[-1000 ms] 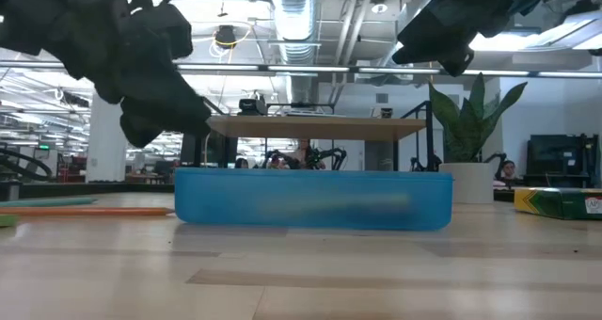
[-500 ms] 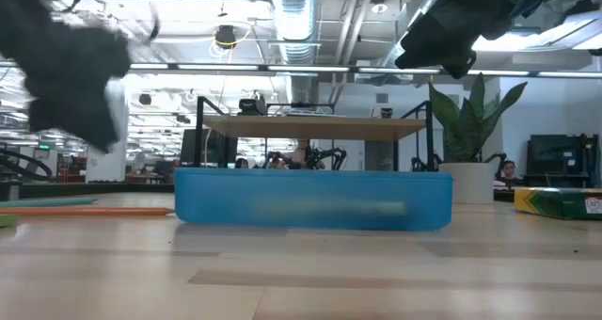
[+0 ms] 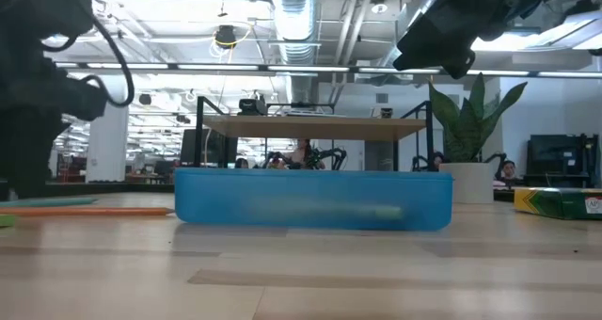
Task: Pack school essentials
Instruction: Put the light blue pencil into the blue supply box
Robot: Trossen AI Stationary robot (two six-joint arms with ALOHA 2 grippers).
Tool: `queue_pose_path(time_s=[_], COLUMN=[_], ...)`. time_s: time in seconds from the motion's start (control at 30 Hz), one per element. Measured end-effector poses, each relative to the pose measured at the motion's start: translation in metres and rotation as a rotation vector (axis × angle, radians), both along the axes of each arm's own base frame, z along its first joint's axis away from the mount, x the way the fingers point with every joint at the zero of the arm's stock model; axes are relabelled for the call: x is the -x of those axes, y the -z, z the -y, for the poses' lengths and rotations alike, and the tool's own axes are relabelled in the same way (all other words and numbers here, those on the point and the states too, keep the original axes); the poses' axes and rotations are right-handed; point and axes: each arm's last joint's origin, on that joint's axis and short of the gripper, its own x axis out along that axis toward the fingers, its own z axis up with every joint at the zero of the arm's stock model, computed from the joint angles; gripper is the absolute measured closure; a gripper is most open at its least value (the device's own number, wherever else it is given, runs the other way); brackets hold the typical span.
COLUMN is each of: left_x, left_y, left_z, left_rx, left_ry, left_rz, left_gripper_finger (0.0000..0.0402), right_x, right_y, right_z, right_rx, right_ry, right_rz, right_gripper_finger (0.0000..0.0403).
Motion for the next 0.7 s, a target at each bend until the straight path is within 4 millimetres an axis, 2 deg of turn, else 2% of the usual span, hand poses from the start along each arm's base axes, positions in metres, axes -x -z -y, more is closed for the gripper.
queue_pose_path(time_s=[0.17, 0.37, 0.7], left_x=[0.000, -0.001, 0.000], left_y=[0.004, 0.005, 0.022], left_z=[0.002, 0.015, 0.029], left_rx=[0.026, 0.071, 0.032], left_ry=[-0.020, -0.021, -0.073], left_rz=[-0.040, -0.020, -0.151], left_gripper_finger=[0.0283, 0.0283, 0.0283], right_x=[0.000, 0.000, 0.000], right_y=[0.000, 0.000, 0.000], right_z=[0.000, 0.000, 0.000], right_rx=[0.000, 0.000, 0.000], right_ry=[0.000, 0.000, 0.000], right_rz=[0.000, 0.001, 0.001], right_gripper_finger=[0.0243, 0.0243, 0.0243])
